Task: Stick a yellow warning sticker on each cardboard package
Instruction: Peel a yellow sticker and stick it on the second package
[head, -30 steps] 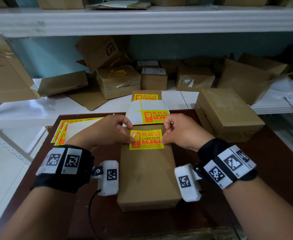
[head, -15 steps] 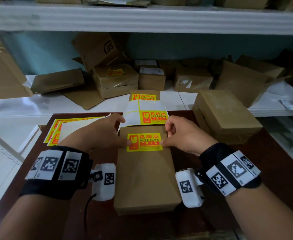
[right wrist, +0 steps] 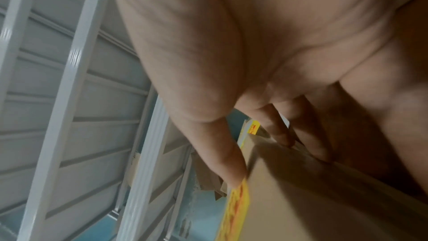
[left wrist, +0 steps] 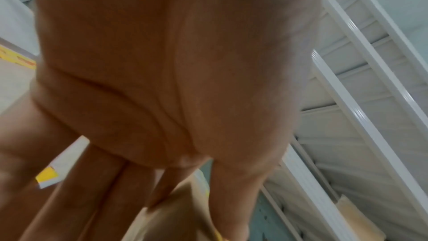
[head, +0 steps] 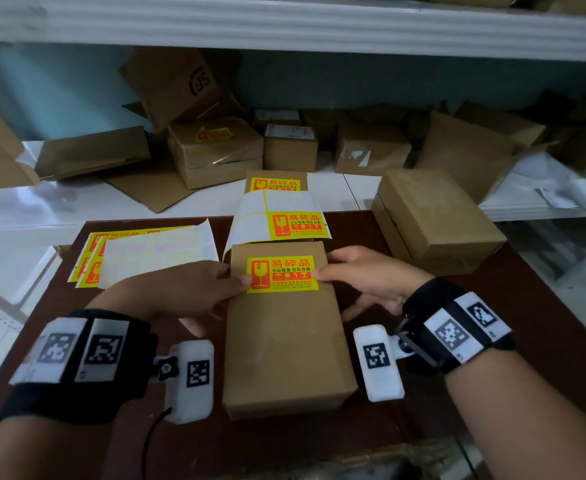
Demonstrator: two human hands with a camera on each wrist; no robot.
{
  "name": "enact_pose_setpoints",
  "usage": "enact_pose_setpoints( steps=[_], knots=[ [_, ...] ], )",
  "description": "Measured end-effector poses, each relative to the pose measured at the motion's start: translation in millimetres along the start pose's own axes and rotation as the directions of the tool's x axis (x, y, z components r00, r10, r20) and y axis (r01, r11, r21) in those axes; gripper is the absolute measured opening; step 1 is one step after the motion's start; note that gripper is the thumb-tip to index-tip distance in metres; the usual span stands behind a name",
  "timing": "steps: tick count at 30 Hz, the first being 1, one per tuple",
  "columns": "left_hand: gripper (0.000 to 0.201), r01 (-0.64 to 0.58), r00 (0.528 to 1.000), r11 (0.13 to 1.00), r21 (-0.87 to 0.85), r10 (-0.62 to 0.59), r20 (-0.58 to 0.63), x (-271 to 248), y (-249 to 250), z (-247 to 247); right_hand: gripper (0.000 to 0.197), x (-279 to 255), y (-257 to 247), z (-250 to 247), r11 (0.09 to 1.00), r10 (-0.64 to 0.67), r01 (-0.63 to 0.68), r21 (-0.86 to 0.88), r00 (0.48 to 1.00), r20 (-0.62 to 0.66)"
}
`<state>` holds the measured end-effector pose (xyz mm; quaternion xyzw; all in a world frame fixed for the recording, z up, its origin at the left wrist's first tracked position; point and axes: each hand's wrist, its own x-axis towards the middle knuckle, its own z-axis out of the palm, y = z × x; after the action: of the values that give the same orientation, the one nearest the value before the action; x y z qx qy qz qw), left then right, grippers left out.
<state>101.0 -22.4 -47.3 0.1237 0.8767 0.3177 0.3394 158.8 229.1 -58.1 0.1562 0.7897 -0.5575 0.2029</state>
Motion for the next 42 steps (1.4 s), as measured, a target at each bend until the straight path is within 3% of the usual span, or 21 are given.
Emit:
enact_pose_setpoints(
  steps=[3,7,14,19,22,24,26,29,32,36,42],
  knots=[
    [0.044,-0.07,0.996,0.995,-0.069,0.074,0.055,-20.7,6.3,-4.6,0.027,-22.8,-11.8,-5.0,0.995,-0.059,0.053,0.087,0.996,0.065],
    [0.053,-0.223,0.972,0.96,-0.167,0.231,0.031,-53.7,17.2,-16.7,0.028,-53.1,-30.0,-18.8,0.976,-0.169,0.163,0.145,0.985,0.032],
    [0.065,-0.413,0.907,0.905,-0.097,0.401,-0.125,-75.8,37.6,-29.7,0.026,-65.1,-45.9,-15.1,0.907,-0.404,0.415,0.077,0.906,-0.123],
    [0.06,-0.512,0.834,0.85,-0.12,0.46,-0.304,-76.8,49.8,-31.1,0.047,-59.3,-50.4,-15.2,0.813,-0.527,0.562,0.153,0.822,-0.216],
    [0.054,-0.554,0.793,0.815,-0.173,0.452,-0.408,-62.1,51.0,-24.5,0.065,-50.4,-52.8,-7.3,0.797,-0.557,0.588,0.139,0.804,-0.207],
    [0.057,-0.551,0.776,0.813,-0.188,0.416,-0.474,-50.5,48.4,-20.3,0.065,-41.9,-54.6,1.8,0.784,-0.572,0.605,0.139,0.791,-0.217],
    [0.065,-0.539,0.76,0.819,-0.195,0.374,-0.531,-38.6,44.6,-16.6,0.067,-32.4,-55.6,10.7,0.775,-0.573,0.614,0.145,0.781,-0.248],
    [0.094,-0.507,0.728,0.84,-0.192,0.299,-0.616,-23.7,40.9,-11.3,0.076,-18.3,-53.3,22.3,0.773,-0.549,0.612,0.167,0.777,-0.306],
    [0.104,-0.513,0.65,0.841,-0.173,0.249,-0.718,-13.5,39.2,-0.2,0.085,-8.2,-50.1,35.3,0.791,-0.502,0.593,0.147,0.768,-0.399],
    [0.096,-0.534,0.554,0.831,-0.153,0.208,-0.806,-7.4,36.7,20.9,0.087,-0.3,-43.8,51.9,0.796,-0.49,0.602,0.06,0.7,-0.52],
    [0.083,-0.53,0.563,0.84,-0.12,0.242,-0.79,-0.5,34.1,20.8,0.077,2.0,-38.1,53.3,0.82,-0.492,0.572,-0.013,0.694,-0.526]
  ],
)
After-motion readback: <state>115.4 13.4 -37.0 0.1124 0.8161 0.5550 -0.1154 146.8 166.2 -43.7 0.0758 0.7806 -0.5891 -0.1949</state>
